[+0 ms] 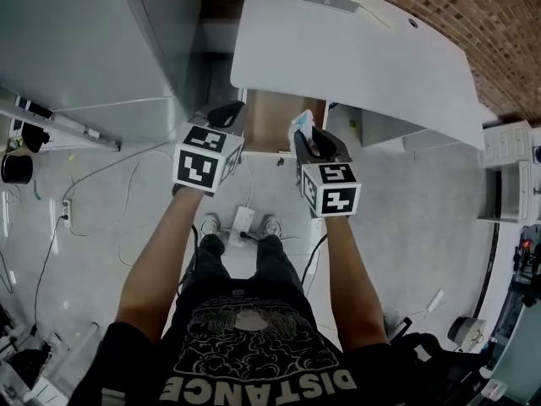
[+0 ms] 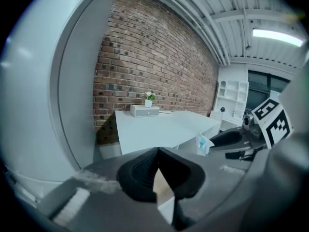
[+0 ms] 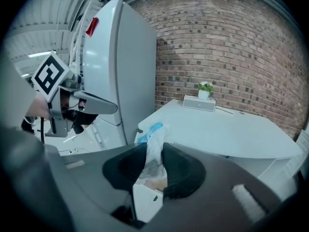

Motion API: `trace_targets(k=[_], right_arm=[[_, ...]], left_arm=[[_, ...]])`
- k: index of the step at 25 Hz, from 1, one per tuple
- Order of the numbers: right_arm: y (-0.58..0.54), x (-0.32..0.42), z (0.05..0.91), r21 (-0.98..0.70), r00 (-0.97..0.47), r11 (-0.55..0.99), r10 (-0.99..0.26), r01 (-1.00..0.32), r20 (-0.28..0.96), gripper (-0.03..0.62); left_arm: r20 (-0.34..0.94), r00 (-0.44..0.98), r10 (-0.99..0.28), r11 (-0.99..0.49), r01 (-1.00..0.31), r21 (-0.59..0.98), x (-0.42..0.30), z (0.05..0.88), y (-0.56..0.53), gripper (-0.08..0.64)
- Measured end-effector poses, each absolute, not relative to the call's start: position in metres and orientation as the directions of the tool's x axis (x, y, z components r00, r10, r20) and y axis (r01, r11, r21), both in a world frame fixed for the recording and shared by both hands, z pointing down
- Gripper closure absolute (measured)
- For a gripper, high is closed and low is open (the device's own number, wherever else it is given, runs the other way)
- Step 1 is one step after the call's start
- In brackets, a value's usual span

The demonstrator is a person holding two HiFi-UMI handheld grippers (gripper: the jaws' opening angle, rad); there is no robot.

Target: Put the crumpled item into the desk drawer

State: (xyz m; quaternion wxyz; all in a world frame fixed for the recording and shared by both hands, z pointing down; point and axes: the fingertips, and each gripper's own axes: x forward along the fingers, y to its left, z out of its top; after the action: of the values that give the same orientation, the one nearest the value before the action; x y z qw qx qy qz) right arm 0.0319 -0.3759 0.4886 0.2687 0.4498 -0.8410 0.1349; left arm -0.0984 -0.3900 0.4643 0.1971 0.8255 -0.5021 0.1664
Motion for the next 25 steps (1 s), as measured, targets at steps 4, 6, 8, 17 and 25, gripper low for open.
trace_targets(k=[4, 6, 8, 17, 25], right_arm=[[-0.383, 0.037, 0.508, 0.002, -0.488, 0.608, -0.640, -0.794, 0.594, 0.486], [-0.386, 0.039, 0.517, -0.005, -0.507, 0.631, -0.619, -0.776, 0.599, 0.486], [-0.388, 0.041, 0.526, -0.015, -0.526, 0.653, -0.597, -0.757, 0.606, 0.486], [-0.402, 0.054, 0.571, -0.028, -0.575, 0.728, -0.516, -0.685, 0.635, 0.486], [-0.421, 0.057, 0.615, -0.051, -0.612, 0.781, -0.445, -0.622, 0.653, 0.486]], left_arm=[[0.497, 0.411, -0.764, -0.387, -0.909, 0.156, -0.087, 0.480, -0.387, 0.561], [0.510, 0.394, -0.764, -0.367, -0.917, 0.159, -0.083, 0.489, -0.384, 0.561], [0.523, 0.376, -0.765, -0.342, -0.925, 0.164, -0.079, 0.497, -0.381, 0.561], [0.564, 0.317, -0.763, -0.267, -0.948, 0.172, -0.059, 0.537, -0.377, 0.560], [0.590, 0.269, -0.761, -0.198, -0.963, 0.185, -0.041, 0.568, -0.386, 0.560]])
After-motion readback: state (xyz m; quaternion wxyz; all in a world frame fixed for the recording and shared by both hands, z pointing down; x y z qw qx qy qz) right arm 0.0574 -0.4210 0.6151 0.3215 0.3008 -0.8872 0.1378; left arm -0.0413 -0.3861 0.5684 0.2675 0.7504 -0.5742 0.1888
